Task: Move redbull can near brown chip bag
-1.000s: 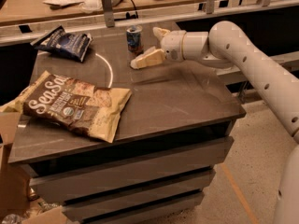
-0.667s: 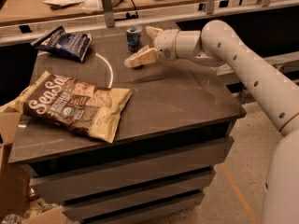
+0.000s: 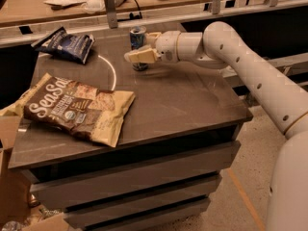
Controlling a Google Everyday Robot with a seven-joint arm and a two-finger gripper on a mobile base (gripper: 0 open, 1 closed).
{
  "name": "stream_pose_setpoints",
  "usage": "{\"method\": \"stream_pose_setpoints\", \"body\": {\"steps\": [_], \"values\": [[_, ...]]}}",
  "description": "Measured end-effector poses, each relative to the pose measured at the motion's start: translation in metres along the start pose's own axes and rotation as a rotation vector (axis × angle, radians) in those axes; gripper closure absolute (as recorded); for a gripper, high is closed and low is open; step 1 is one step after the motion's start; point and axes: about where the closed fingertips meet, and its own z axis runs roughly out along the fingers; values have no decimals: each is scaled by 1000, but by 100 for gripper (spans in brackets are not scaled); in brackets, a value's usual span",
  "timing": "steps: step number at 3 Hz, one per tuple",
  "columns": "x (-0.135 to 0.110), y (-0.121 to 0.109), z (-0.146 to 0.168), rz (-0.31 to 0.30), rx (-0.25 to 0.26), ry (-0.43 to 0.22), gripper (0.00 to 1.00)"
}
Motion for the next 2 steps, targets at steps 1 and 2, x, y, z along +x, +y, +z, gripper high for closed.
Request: {"method": "stream_pose_setpoints", "body": {"steps": [1,2], "values": [[2,3,-4,3,8,8,62],[-9,10,-2,-2,-35,-23,84]]}}
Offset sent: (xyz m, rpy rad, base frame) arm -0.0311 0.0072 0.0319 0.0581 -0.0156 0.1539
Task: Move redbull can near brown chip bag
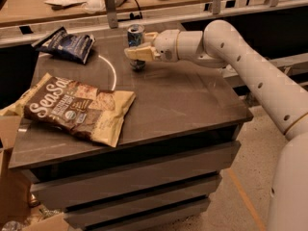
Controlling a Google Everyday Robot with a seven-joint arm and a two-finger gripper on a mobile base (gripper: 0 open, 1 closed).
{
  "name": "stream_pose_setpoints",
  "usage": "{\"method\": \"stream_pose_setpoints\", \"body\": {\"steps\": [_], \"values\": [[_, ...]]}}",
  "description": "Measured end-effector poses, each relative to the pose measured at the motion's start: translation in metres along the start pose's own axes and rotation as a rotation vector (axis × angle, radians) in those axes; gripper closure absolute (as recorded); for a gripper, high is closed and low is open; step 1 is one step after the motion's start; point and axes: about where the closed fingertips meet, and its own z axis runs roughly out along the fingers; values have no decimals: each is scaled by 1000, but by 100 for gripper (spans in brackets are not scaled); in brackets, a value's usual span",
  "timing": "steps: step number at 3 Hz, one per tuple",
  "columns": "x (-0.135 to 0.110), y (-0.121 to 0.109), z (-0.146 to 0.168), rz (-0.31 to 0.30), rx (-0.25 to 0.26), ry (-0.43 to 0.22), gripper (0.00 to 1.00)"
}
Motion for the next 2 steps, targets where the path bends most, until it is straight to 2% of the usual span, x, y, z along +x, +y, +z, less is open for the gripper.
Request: {"method": "stream_pose_setpoints", "body": {"steps": [1,2], "values": [[-18,17,-8,-4,-85,-18,100],[-25,42,-17,17,-172,-5,100]]}}
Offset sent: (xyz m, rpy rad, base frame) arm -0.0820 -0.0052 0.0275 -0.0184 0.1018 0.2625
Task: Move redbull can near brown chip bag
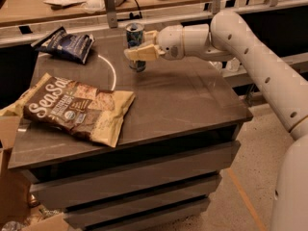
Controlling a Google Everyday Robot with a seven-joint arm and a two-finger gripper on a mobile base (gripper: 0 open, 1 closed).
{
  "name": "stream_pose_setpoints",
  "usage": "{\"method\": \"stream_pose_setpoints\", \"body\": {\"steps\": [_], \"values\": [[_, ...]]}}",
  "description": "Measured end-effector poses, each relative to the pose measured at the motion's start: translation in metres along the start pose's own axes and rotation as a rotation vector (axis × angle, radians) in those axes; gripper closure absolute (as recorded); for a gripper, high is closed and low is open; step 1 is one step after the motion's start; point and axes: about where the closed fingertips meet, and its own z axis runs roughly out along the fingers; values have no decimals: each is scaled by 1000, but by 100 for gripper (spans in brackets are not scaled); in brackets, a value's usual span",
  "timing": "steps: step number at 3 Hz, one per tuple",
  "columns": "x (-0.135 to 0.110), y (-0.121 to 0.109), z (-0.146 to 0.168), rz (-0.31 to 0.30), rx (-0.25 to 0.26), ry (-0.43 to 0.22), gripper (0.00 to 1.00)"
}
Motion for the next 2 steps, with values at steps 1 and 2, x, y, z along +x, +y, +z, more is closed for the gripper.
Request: {"method": "stream_pose_setpoints", "body": {"steps": [1,2], "values": [[1,32,1,36,-103,35,100],[4,43,4,49,-133,47,100]]}}
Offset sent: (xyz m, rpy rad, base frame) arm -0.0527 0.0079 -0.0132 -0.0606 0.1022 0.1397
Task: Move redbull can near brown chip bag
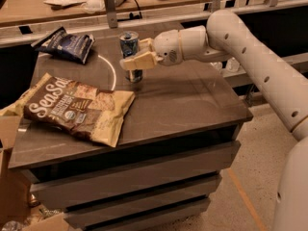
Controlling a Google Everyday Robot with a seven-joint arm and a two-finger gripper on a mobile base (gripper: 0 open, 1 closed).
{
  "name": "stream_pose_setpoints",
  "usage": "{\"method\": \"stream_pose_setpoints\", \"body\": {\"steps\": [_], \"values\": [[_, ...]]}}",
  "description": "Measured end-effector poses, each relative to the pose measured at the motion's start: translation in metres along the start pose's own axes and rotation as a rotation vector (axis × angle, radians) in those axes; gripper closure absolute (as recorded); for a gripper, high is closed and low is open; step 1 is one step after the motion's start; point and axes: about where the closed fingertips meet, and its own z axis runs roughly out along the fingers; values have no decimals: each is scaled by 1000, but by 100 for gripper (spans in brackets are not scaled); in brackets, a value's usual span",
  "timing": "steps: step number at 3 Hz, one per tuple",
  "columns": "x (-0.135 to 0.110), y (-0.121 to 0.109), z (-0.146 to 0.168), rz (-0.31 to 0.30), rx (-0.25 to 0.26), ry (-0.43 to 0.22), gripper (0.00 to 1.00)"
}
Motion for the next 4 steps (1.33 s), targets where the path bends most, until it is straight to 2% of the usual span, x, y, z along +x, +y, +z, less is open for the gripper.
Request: {"method": "stream_pose_setpoints", "body": {"steps": [2,3,4], "values": [[15,6,10,10,-55,0,100],[22,7,15,19,-79,-5,83],[27,13,16,25,-108,-13,51]]}}
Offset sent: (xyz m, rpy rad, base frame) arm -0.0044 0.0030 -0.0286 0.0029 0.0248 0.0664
